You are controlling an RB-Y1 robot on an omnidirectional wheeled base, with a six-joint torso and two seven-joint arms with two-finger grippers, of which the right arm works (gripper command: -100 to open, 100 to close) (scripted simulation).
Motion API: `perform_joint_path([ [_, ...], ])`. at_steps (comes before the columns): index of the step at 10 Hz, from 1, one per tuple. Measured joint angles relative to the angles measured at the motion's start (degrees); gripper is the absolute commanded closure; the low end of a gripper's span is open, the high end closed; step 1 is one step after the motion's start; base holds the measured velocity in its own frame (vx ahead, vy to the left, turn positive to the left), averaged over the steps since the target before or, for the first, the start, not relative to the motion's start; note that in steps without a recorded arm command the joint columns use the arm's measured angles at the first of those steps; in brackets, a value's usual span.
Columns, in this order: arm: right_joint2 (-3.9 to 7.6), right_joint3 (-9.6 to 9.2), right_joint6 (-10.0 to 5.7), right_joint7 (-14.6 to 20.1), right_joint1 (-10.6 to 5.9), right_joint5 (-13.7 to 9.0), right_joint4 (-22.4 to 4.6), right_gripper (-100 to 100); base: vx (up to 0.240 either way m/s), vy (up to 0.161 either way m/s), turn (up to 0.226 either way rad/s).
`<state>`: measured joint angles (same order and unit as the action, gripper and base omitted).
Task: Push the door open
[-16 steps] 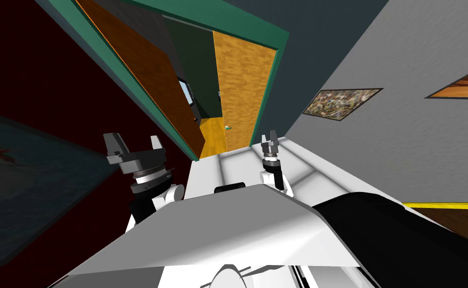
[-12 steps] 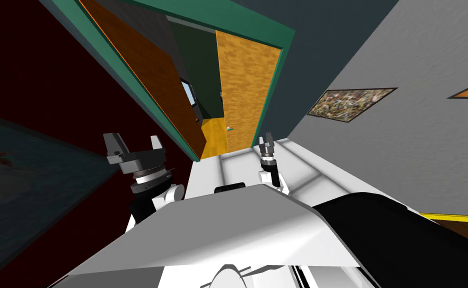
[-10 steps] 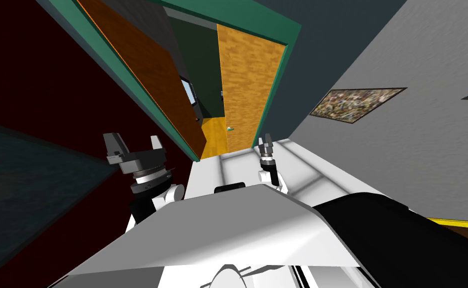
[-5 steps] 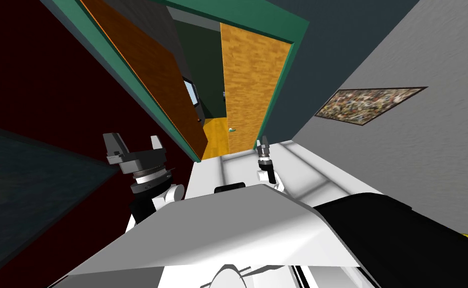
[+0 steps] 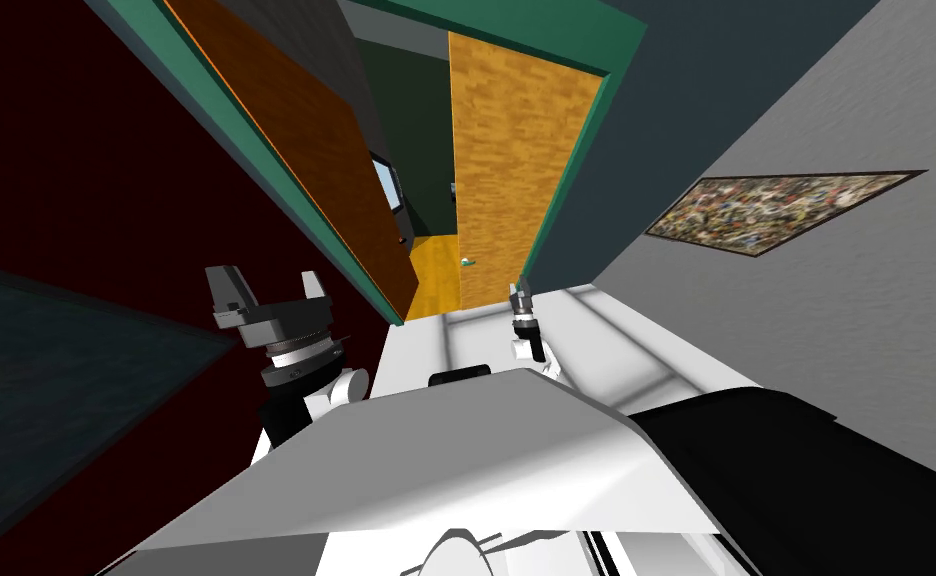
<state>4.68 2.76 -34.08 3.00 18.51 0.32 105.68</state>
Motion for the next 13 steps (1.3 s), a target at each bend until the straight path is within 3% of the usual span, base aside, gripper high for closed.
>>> perform_joint_path([
  [8,1.1,0.68,-1.6,0.2,-3.96,-1.4,-10.1,-100,0.066,-0.006,0.052],
  [13,1.46,0.99,-3.5,-0.1,-7.45,-2.2,-18.8,-100,0.08,-0.006,0.065],
])
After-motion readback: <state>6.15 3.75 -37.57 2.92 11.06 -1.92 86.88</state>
